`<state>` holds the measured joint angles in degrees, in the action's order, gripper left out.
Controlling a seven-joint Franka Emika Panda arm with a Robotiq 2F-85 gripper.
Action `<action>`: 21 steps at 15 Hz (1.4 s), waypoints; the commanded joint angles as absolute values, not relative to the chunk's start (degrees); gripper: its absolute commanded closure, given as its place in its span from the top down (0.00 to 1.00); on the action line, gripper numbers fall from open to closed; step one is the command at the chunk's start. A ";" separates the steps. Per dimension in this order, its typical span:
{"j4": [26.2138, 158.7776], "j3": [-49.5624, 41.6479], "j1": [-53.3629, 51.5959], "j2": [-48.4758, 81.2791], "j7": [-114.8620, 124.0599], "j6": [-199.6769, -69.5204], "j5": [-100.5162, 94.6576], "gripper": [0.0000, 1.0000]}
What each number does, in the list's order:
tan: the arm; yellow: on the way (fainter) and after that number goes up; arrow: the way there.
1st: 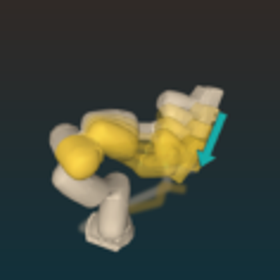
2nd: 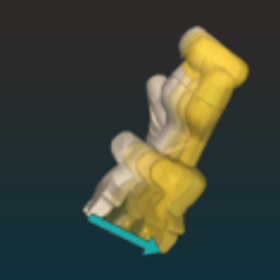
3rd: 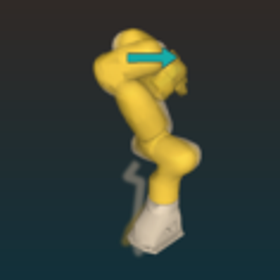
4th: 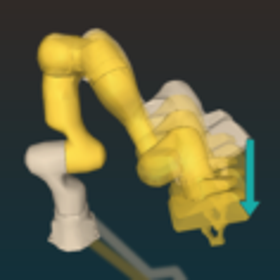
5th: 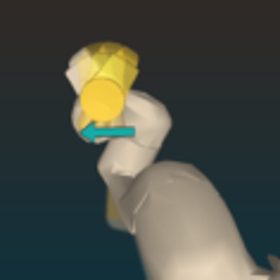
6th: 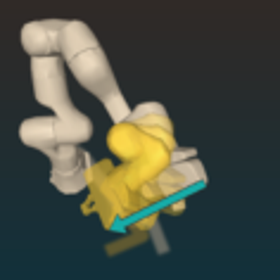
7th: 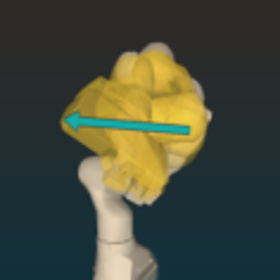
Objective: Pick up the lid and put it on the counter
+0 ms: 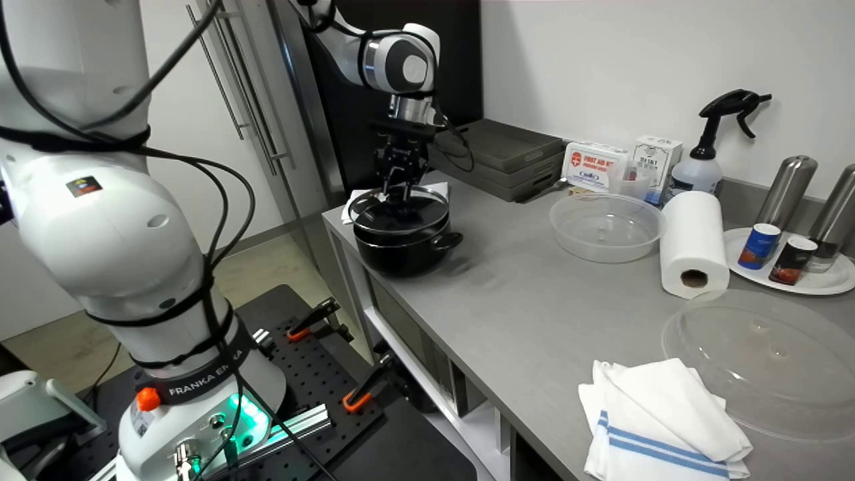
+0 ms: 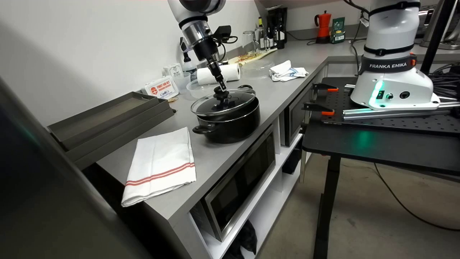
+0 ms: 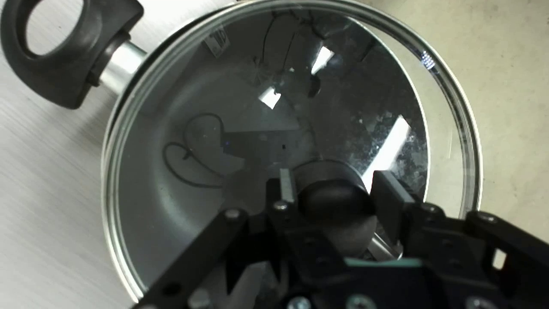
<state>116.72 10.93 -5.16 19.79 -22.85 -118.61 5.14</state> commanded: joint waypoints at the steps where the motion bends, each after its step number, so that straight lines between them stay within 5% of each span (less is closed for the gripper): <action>1: 116.27 11.24 -4.27 17.25 -24.58 -117.96 6.66 0.22; 21: 103.05 3.86 6.25 22.49 -22.99 -115.74 11.60 0.22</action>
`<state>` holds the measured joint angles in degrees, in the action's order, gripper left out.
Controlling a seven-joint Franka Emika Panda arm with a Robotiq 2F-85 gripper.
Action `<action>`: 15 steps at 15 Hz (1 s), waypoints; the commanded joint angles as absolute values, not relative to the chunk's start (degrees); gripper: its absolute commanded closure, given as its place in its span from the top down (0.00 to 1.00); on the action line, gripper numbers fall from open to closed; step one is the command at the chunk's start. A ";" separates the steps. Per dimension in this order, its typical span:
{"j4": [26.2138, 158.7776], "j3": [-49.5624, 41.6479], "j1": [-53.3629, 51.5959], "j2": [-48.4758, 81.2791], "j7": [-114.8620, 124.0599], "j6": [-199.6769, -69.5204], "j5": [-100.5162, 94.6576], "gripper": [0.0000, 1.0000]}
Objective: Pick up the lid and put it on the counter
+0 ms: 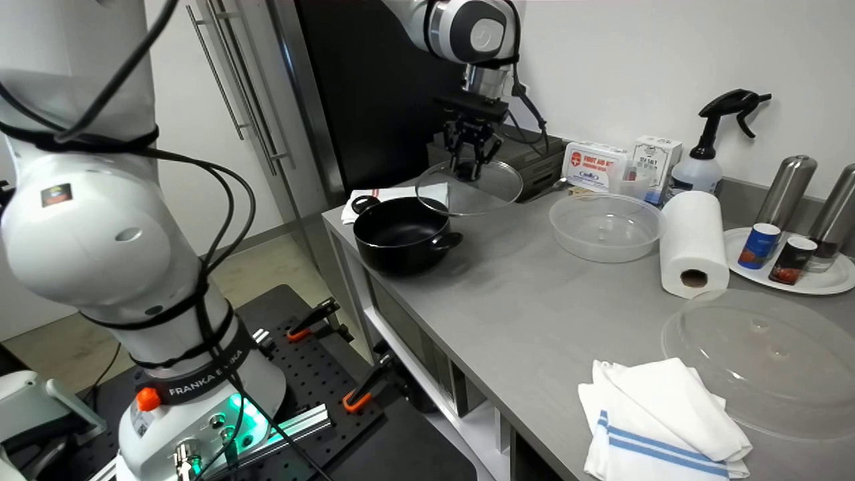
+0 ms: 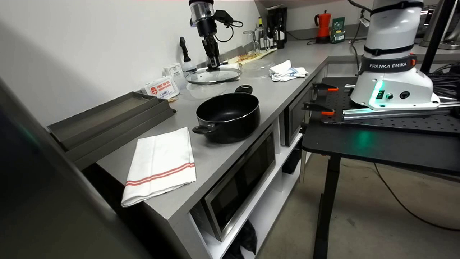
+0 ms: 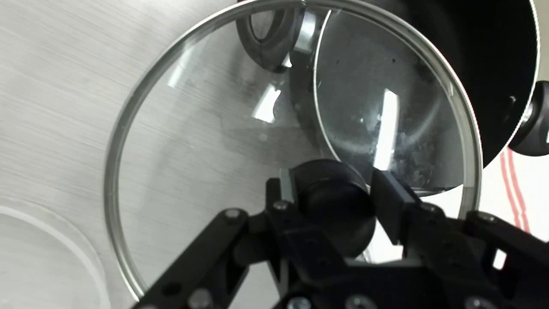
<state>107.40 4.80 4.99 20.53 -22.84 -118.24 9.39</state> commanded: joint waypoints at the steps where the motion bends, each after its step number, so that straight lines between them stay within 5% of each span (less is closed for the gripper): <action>1: 102.22 3.51 6.84 23.15 -22.85 -115.54 11.87 0.22; 15: 99.65 0.03 14.92 26.59 -22.53 -114.38 15.84 0.22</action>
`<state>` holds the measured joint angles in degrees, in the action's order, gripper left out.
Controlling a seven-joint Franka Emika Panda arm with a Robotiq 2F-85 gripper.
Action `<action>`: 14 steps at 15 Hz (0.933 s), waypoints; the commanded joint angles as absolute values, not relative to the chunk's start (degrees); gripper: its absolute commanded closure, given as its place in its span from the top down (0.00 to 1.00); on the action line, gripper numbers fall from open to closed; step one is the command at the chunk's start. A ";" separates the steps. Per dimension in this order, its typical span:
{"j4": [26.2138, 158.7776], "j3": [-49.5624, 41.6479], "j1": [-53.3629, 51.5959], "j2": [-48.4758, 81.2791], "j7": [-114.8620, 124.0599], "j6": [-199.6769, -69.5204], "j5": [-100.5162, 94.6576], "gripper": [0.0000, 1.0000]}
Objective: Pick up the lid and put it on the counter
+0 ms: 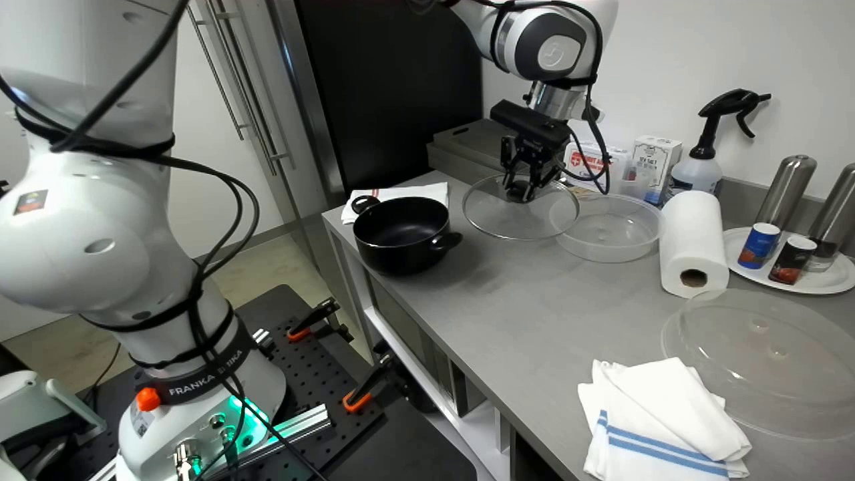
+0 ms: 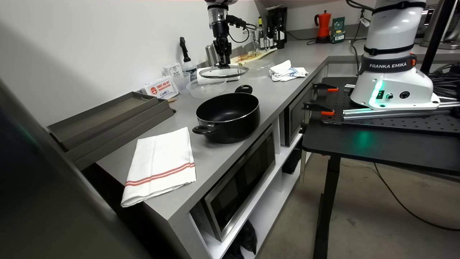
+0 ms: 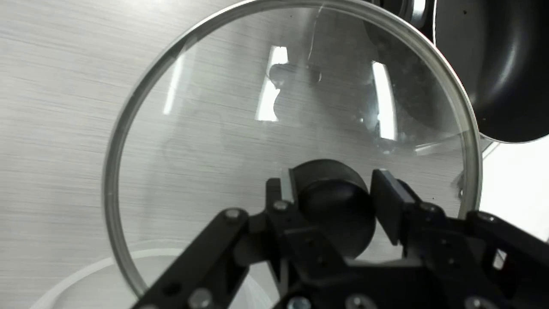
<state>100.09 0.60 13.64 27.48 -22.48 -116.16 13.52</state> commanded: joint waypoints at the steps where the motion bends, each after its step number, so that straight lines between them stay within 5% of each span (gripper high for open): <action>1: 100.28 -0.30 15.48 26.21 -22.53 -114.45 16.15 0.22; 14: 108.02 -3.75 19.40 26.47 -21.50 -116.31 17.68 0.22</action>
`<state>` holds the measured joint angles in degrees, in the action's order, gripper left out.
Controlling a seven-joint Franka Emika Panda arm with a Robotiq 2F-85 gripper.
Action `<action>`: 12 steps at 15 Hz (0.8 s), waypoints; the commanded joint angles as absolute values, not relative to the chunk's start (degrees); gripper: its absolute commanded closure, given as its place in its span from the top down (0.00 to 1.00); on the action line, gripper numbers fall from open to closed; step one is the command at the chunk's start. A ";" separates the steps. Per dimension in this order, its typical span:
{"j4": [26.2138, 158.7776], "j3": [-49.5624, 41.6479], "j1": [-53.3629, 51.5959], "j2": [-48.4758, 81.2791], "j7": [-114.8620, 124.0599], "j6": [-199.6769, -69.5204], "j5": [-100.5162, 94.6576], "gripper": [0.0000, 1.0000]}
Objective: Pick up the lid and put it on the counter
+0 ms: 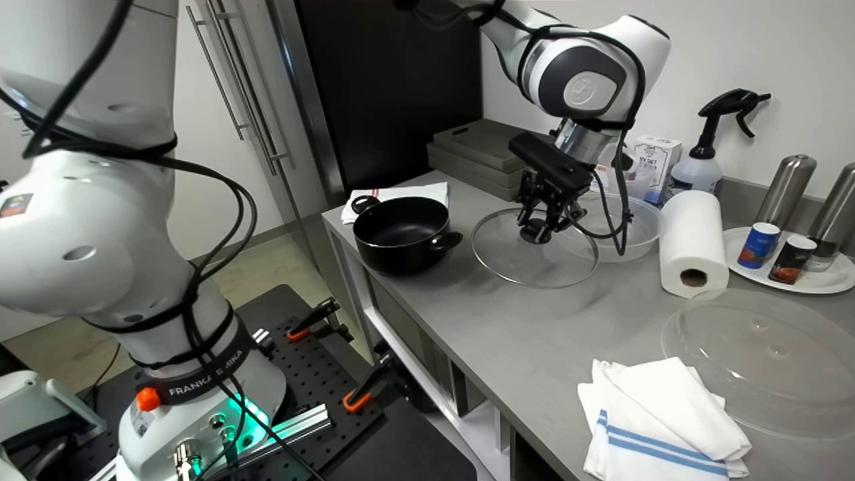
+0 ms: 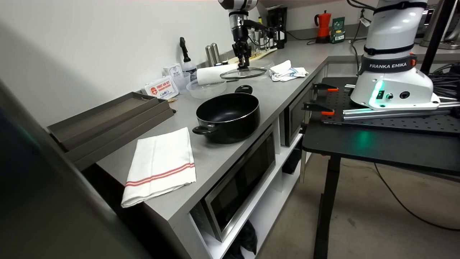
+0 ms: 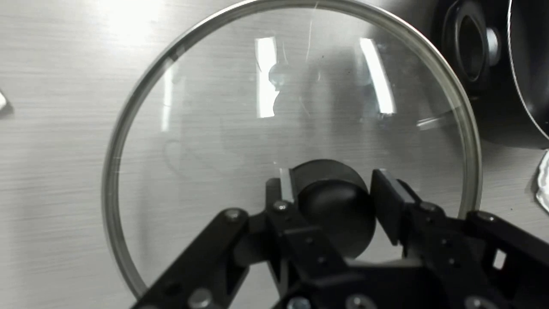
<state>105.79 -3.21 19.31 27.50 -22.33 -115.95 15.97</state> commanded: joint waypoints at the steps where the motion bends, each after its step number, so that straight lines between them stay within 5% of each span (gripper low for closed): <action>1: 108.57 -3.86 19.56 26.64 -21.44 -116.22 17.83 0.22; 12: 108.43 -4.75 19.57 33.21 -16.30 -123.81 17.26 0.22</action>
<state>109.78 -4.41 19.75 31.73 -18.38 -122.23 16.41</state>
